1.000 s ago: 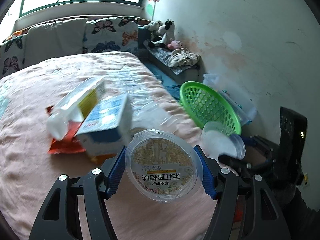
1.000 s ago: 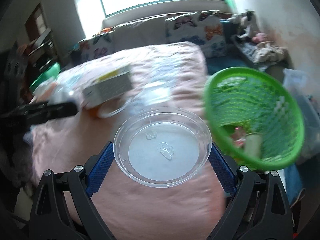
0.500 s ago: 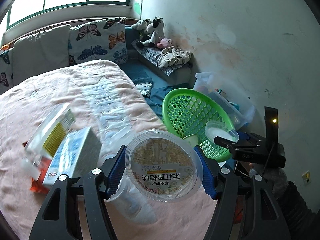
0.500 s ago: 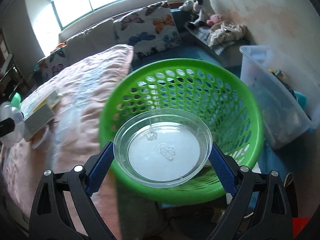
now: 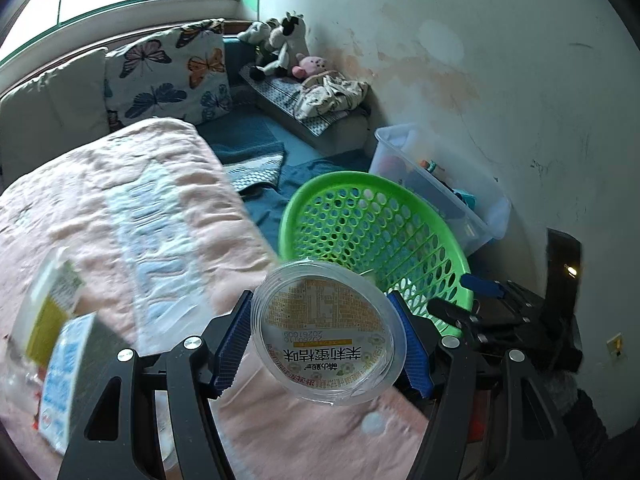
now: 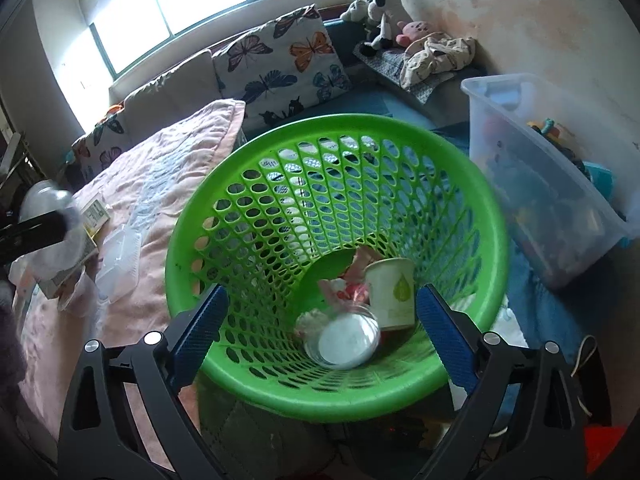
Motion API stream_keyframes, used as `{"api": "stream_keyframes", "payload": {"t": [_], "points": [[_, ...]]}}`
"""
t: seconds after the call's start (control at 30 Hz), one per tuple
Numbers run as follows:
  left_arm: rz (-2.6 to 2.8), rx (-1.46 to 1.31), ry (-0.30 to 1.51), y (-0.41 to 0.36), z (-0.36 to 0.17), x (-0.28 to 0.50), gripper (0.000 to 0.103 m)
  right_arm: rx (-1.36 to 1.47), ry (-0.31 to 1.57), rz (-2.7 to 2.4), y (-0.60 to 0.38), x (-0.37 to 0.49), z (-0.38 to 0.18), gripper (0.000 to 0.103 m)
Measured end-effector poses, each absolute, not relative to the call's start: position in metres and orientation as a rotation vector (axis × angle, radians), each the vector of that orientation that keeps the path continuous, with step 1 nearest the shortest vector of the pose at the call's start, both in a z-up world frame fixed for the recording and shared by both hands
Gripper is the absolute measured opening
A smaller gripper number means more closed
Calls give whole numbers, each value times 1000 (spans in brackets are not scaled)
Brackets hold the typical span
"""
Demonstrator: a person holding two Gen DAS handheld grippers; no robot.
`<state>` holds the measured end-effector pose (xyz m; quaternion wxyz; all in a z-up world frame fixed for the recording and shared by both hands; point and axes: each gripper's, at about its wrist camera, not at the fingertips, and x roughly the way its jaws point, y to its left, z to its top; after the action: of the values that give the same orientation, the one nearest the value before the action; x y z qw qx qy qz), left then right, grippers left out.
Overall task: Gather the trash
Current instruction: 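Drop the clear lid into the basket with the right gripper while the left carries the container over it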
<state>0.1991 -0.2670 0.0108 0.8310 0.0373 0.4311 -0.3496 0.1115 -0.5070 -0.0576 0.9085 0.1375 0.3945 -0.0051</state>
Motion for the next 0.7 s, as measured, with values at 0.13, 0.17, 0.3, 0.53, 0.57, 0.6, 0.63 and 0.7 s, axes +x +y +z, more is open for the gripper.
{"api": "stream_keyframes", "payload": {"t": [0.13,0.17,0.3,0.53,0.57,0.6,0.63,0.7], "points": [[-766,101,942,-297,3,204,64,279,781,-21,-510,91,-50,94],[-769,107,946,-303,1,205,64,275,778,-23,-510,88,-49,94],[-780,130,973,-329,-9,209,64,245,751,-46,-509,70,-44,94],[-779,172,1001,-360,-23,211,66,267,731,-49,-512,50,-43,94],[-777,177,999,-362,-24,210,69,269,730,-49,-513,49,-43,94],[-774,180,995,-363,-24,209,75,272,731,-48,-512,49,-44,94],[-777,183,990,-365,-24,207,76,273,733,-49,-512,48,-45,94],[-781,187,987,-364,-24,205,76,278,734,-48,-512,47,-45,94]]}}
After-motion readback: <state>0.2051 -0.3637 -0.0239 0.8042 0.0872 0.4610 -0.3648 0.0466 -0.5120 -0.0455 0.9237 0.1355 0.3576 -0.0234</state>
